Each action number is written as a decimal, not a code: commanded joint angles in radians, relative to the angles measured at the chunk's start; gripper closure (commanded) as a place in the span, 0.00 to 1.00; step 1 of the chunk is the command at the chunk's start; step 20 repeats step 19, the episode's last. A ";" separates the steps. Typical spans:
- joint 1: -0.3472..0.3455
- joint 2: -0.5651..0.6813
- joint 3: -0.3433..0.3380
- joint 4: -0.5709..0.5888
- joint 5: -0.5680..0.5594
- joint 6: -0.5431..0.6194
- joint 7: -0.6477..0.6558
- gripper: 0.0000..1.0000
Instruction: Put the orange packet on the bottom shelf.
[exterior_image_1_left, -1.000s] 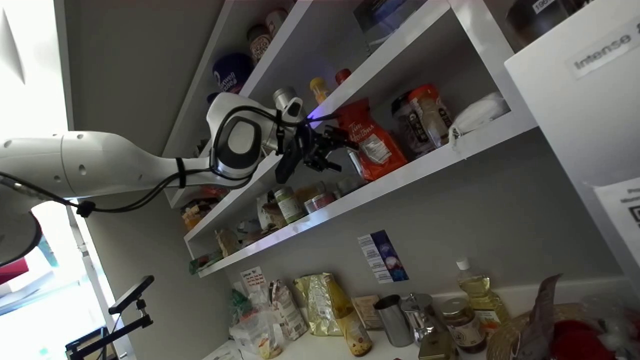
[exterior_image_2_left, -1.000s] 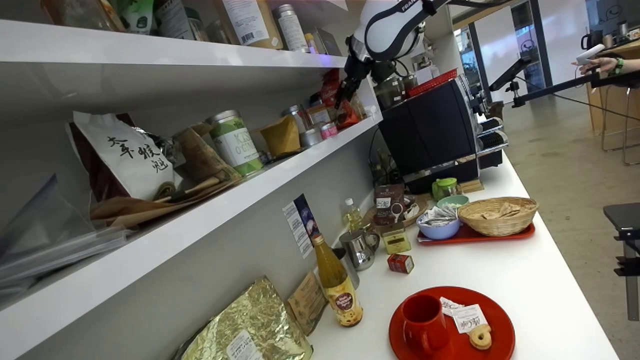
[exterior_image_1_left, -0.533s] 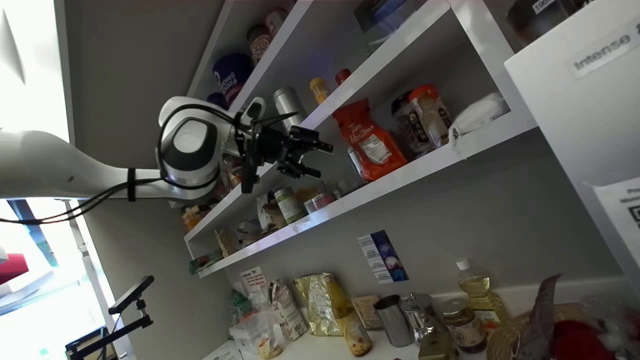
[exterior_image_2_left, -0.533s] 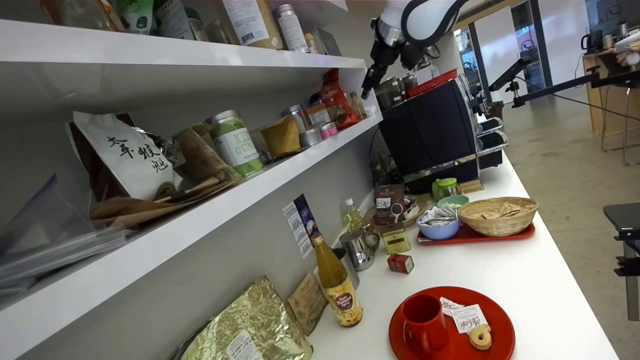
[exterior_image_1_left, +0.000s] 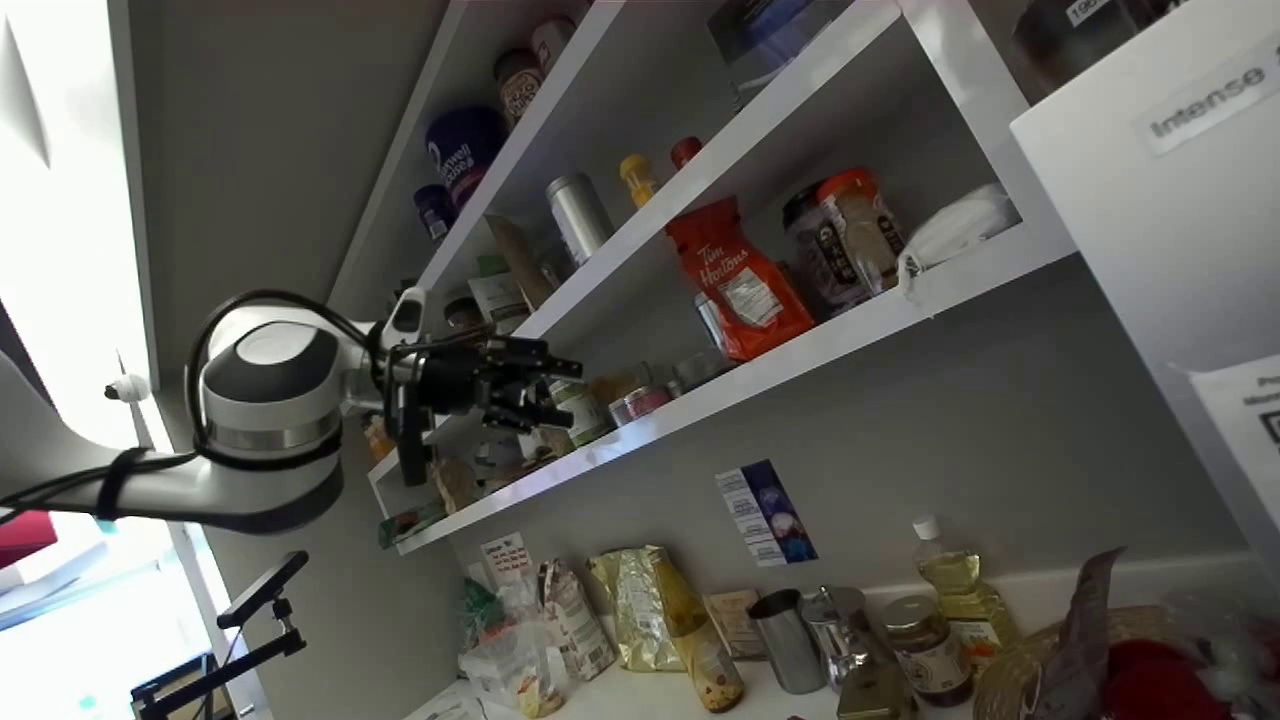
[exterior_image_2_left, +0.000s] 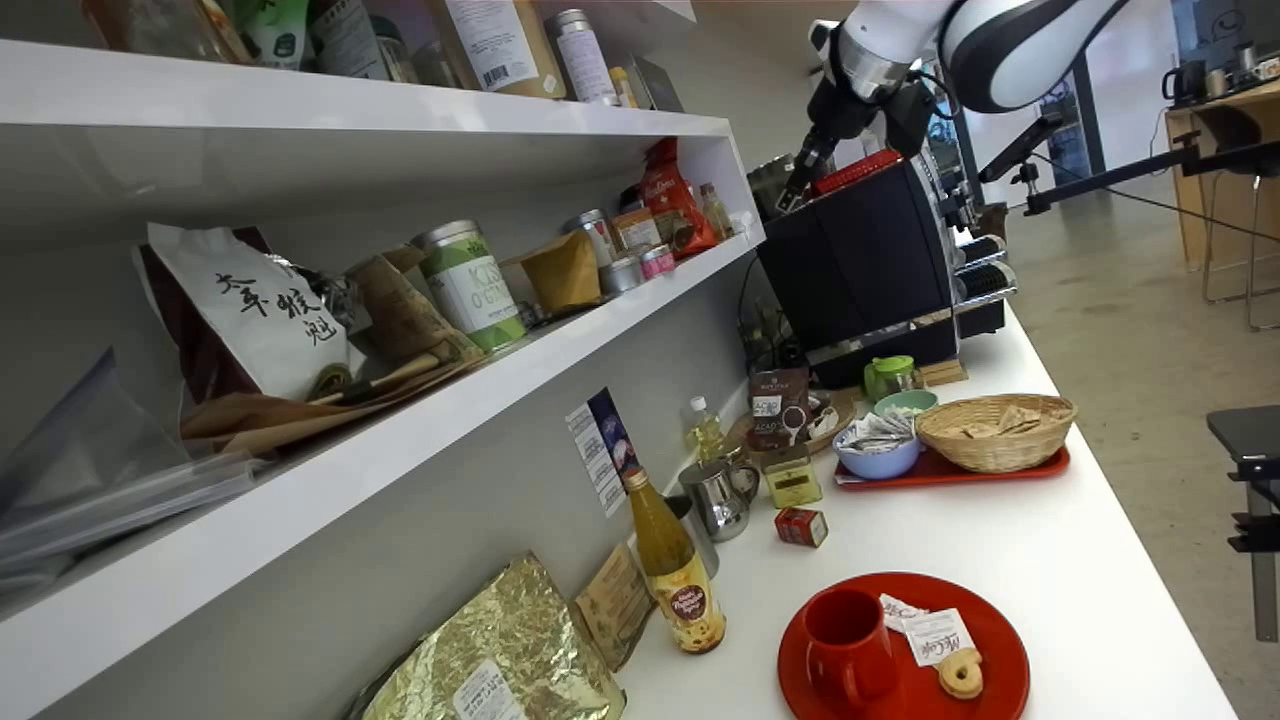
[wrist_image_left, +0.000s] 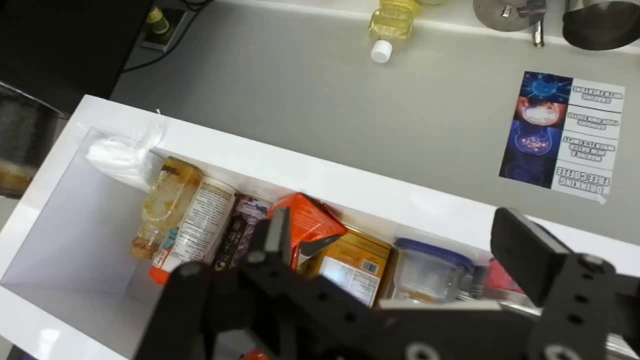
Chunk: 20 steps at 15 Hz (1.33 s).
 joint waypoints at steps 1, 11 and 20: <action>-0.158 -0.195 0.145 -0.201 -0.282 0.083 0.266 0.00; -0.208 -0.513 0.274 -0.527 -0.587 0.154 0.678 0.00; -0.202 -0.555 0.275 -0.549 -0.588 0.154 0.690 0.00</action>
